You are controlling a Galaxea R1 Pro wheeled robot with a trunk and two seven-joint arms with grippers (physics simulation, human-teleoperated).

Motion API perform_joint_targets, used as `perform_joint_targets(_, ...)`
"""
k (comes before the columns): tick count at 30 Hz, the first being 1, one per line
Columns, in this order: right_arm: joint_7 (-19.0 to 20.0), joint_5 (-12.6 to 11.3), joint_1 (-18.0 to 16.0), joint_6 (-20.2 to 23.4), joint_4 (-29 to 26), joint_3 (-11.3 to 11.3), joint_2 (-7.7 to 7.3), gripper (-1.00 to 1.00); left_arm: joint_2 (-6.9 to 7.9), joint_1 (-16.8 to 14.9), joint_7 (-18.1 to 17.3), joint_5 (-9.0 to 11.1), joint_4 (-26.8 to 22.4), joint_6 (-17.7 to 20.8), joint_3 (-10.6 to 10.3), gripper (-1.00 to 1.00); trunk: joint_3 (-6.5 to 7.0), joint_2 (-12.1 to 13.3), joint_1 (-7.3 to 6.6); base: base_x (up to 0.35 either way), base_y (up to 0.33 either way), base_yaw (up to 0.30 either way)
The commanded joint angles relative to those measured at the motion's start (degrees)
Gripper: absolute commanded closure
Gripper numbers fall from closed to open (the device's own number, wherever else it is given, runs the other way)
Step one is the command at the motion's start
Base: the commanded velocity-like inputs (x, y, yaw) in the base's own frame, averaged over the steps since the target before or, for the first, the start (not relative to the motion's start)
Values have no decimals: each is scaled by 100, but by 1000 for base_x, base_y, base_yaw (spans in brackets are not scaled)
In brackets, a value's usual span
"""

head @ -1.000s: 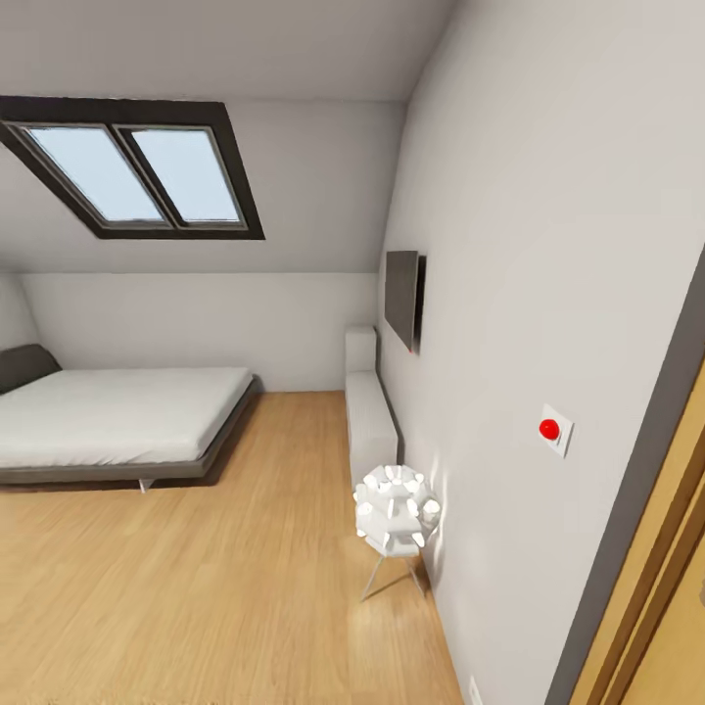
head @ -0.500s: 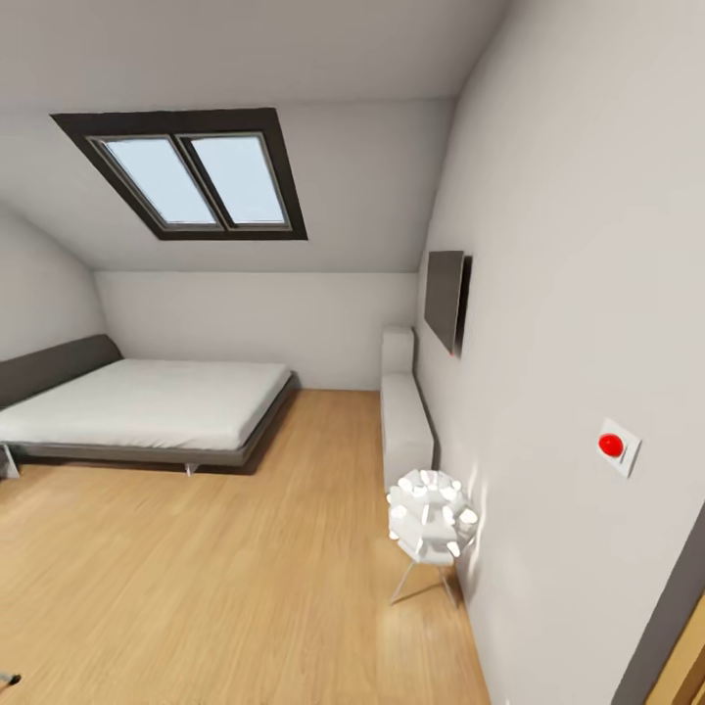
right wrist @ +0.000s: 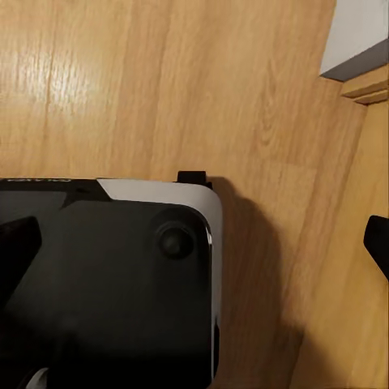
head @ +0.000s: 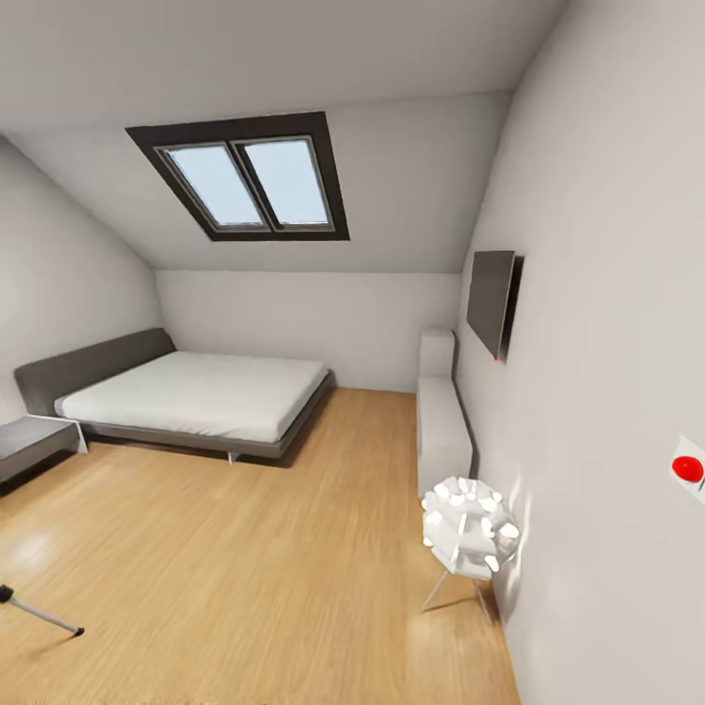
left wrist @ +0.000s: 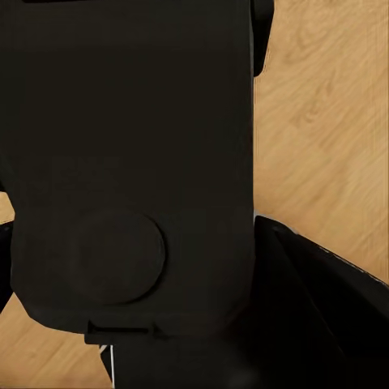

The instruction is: Attach the digital camera to the camera tripod in the bedroom.

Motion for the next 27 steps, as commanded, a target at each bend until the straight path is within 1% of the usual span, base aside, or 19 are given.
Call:
perform_joint_targets(1,11,60,-5,-35,18,-50,-3,-100,-1,-1,11,31,-1,-5,-50,100,-2,-4,2,0,0,277)
perform_joint_targets(13,-22,26,-6,-29,18,-83,43,-100,6,-1,18,40,-3,-5,-50,100,-2,-4,2,0,0,277)
perform_joint_targets(16,-208,26,-5,-28,18,-92,53,-100,8,-1,19,42,-1,-5,-50,100,-2,-4,2,0,0,277)
perform_joint_targets(20,-364,23,-5,-28,18,-95,56,-100,6,-1,20,41,-2,-5,-50,100,-2,-4,2,0,0,277)
perform_joint_targets(22,-437,4,-5,-20,18,-98,34,-100,0,-1,12,34,2,-5,-50,100,-2,-4,2,0,0,277)
perform_joint_targets(27,-440,21,-7,-26,18,-92,37,-100,-1,-1,11,32,4,-5,-50,100,-2,-4,2,0,0,277)
